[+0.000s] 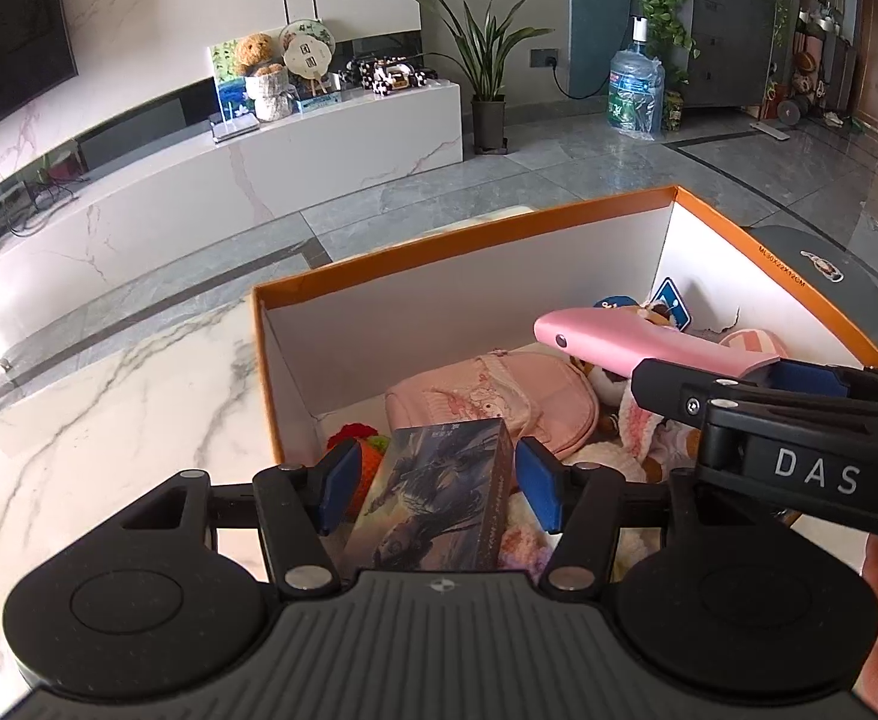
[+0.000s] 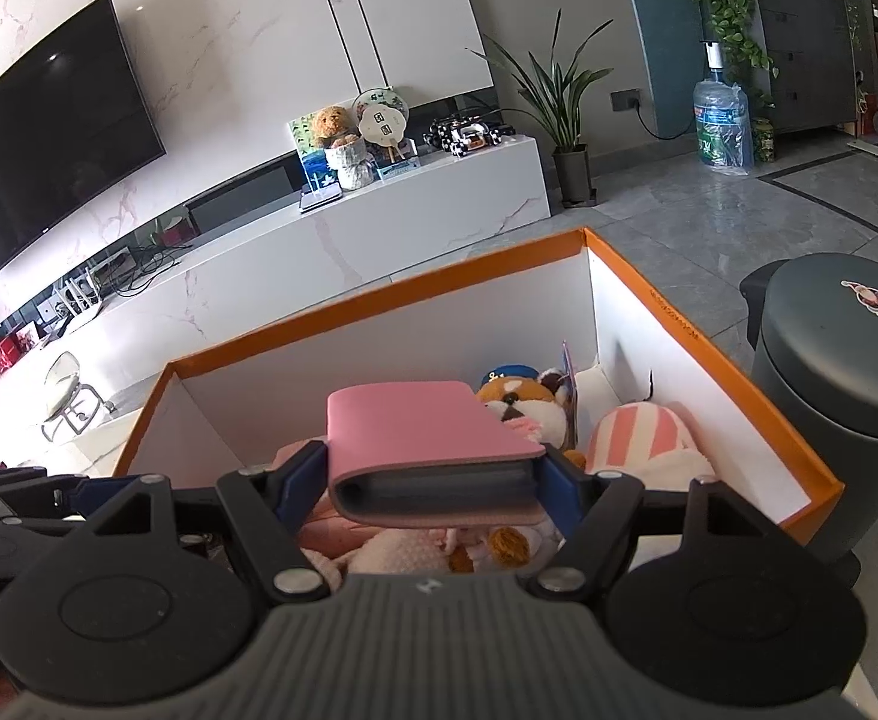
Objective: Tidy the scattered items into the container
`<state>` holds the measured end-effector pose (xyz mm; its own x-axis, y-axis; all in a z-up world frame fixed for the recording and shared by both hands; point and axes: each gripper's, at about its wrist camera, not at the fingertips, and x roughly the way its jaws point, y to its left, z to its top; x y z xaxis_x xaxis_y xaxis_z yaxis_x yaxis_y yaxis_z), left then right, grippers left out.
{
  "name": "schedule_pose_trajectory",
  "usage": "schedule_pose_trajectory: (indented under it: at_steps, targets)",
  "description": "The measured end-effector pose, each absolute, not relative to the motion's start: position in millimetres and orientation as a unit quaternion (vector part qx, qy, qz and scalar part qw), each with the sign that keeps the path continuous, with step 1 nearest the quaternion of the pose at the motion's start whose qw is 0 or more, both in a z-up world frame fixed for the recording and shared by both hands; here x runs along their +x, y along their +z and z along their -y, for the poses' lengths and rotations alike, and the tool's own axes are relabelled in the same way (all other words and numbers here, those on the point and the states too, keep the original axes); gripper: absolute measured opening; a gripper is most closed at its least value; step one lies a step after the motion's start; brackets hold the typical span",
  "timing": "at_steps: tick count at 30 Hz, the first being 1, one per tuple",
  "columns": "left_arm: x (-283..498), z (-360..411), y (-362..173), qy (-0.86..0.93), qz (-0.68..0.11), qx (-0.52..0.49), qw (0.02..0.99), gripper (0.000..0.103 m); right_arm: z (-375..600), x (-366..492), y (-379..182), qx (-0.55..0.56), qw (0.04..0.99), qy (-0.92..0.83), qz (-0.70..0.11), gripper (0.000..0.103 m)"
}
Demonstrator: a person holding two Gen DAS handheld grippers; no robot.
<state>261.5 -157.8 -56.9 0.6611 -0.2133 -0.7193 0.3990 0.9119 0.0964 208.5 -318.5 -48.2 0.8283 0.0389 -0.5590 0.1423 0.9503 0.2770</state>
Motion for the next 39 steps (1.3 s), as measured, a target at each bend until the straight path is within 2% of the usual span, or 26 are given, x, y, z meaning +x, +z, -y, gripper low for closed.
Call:
schedule_pose_trajectory:
  at_steps: [22, 29, 39]
  targets:
    - [243, 157, -44, -0.149, -0.361, 0.123, 0.912, 0.07, 316, 198, -43, 0.155, 0.947, -0.011, -0.283, 0.078]
    - [225, 144, -34, -0.142, -0.354, 0.091, 0.92, 0.07, 318, 184, -40, 0.173, 0.944, -0.025, -0.28, 0.086]
    - [181, 118, -1, -0.133, -0.311, 0.064, 0.939, 0.08, 297, 131, -14, 0.156, 0.956, -0.07, -0.237, 0.087]
